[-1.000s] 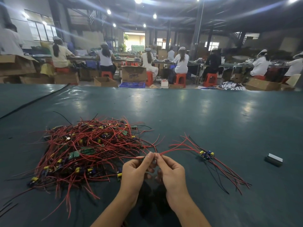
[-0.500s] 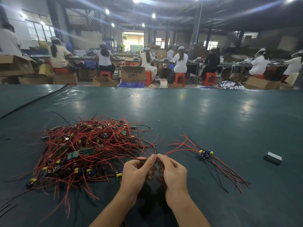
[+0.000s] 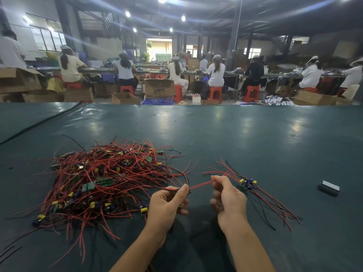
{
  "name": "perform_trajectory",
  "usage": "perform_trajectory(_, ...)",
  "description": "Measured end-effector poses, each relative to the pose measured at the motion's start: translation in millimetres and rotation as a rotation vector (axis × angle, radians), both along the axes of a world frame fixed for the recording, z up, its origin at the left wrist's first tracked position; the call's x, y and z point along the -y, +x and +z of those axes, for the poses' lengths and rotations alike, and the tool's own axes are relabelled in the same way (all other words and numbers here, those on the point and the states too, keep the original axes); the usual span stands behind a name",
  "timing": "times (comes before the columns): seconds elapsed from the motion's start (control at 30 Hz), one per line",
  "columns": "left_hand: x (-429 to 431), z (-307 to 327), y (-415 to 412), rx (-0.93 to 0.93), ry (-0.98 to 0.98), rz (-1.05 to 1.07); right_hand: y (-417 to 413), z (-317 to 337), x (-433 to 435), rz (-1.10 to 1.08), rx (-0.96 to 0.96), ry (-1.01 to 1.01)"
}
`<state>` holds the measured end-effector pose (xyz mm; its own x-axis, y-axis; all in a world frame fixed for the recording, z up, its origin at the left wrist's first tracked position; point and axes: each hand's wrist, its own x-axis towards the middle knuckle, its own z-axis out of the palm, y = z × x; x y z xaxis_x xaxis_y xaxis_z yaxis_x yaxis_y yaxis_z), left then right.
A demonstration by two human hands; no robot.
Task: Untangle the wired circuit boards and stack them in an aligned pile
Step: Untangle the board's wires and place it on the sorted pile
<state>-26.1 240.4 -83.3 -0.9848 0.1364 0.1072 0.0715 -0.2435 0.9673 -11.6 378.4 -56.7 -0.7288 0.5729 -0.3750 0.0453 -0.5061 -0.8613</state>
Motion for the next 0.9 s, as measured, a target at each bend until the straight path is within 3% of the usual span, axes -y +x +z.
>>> perform_trajectory(0.23, 0.3, 1.3, 1.2, -0.017, 0.002, -0.013, 4.0, 1.9, -10.1, -0.038, -0.061, -0.160)
perform_trajectory(0.43, 4.5, 1.0, 0.5, -0.028, 0.020, -0.017, 6.9, 2.3, -12.0, 0.071, -0.081, -0.357)
perform_trajectory(0.6, 6.4, -0.9, 1.0, -0.150, -0.097, -0.059, 8.2, 1.4, -17.2, 0.067, -0.087, -0.442)
perform_trajectory(0.73, 7.1, -5.8, 3.4, -0.270, -0.213, -0.059, 8.3, 0.5, -15.5, 0.043, -0.093, -0.386)
perform_trajectory(0.9, 4.7, -5.4, 1.2, -0.160, -0.068, 0.059, 8.1, 1.4, 10.7, 0.112, -0.065, -0.131)
